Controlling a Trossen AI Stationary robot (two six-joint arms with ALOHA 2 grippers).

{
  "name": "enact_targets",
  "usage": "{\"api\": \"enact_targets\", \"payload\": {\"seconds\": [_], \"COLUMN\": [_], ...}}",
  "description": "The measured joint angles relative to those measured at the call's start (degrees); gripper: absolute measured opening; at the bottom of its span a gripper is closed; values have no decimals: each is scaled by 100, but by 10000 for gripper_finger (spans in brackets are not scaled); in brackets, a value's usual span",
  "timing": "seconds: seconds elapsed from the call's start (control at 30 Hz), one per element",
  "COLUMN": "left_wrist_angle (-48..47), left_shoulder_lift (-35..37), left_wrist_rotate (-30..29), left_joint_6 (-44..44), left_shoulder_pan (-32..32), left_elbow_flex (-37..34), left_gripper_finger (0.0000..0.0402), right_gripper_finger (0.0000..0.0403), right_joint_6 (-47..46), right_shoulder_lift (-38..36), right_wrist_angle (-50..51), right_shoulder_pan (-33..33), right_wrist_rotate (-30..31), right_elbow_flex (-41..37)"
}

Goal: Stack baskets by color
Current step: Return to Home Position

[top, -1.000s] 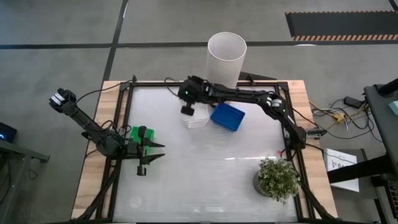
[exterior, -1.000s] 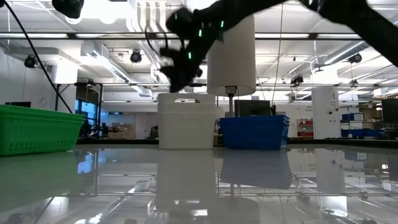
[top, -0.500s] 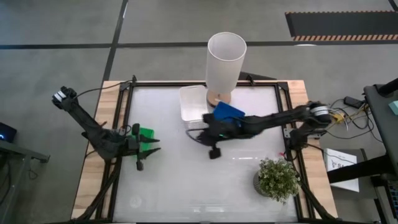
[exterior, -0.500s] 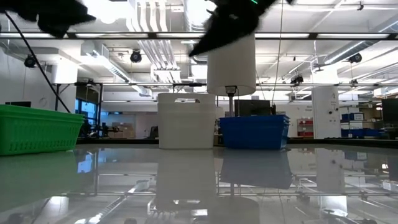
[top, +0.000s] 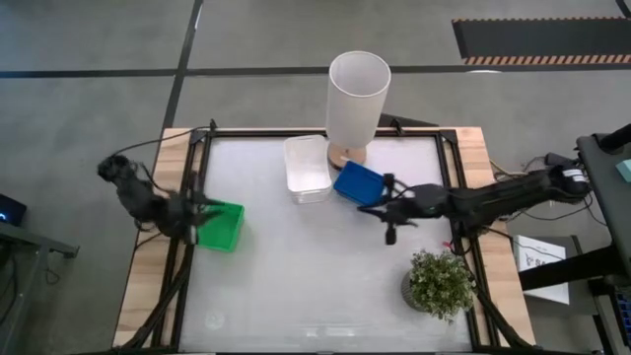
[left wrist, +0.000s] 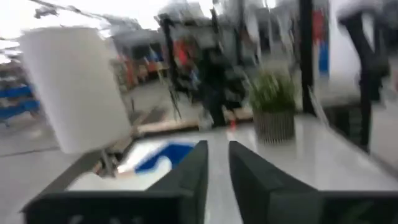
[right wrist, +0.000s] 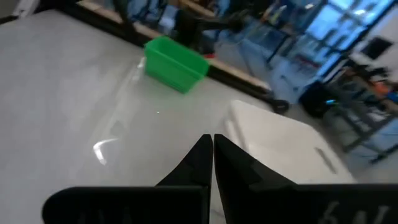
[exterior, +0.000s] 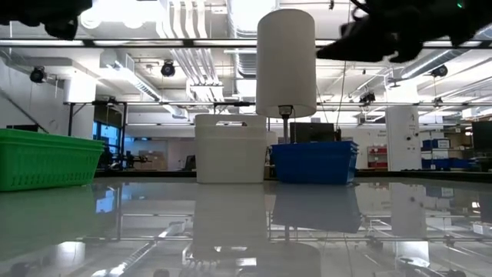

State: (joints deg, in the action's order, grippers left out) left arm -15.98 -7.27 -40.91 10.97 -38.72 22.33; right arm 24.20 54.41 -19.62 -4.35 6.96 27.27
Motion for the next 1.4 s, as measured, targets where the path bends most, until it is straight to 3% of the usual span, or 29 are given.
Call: {"api": "enact_targets", "payload": {"seconds": [0.1,0.4,0.53,0.8,0.93,1.03,1.4], "left_wrist_angle": [15,125,845,1711,2152,2036,2034], "left_shoulder_lift": [708,158,163,564,614,501,372], "left_wrist_rotate": [-81,-461,-560,-618,-641,-699,-636], "left_joint_6": [-52,-413,-337,-292,-292,-727,-764], "left_shoulder_pan": [1,9,15,19,26,37,37], "left_elbow_flex": [-172,-386,-700,-1669,-2186,-2184,-2189], "left_gripper_finger": [15,7,7,8,8,8,8], "right_gripper_finger": [9,9,9,9,9,9,9], "right_joint_6": [37,-369,-455,-584,-643,-702,-517], "right_shoulder_lift": [-685,-2816,-3795,-5374,-5425,-5433,-5375], "right_wrist_angle": [-94,-468,-470,1052,1128,1134,1165], "right_shoulder_pan": [152,502,545,586,589,586,589], "right_wrist_rotate": [-78,-446,-446,-637,-875,-907,-825], "right_elbow_flex": [-571,-2035,-2594,-2656,-2650,-2650,-2639]}}
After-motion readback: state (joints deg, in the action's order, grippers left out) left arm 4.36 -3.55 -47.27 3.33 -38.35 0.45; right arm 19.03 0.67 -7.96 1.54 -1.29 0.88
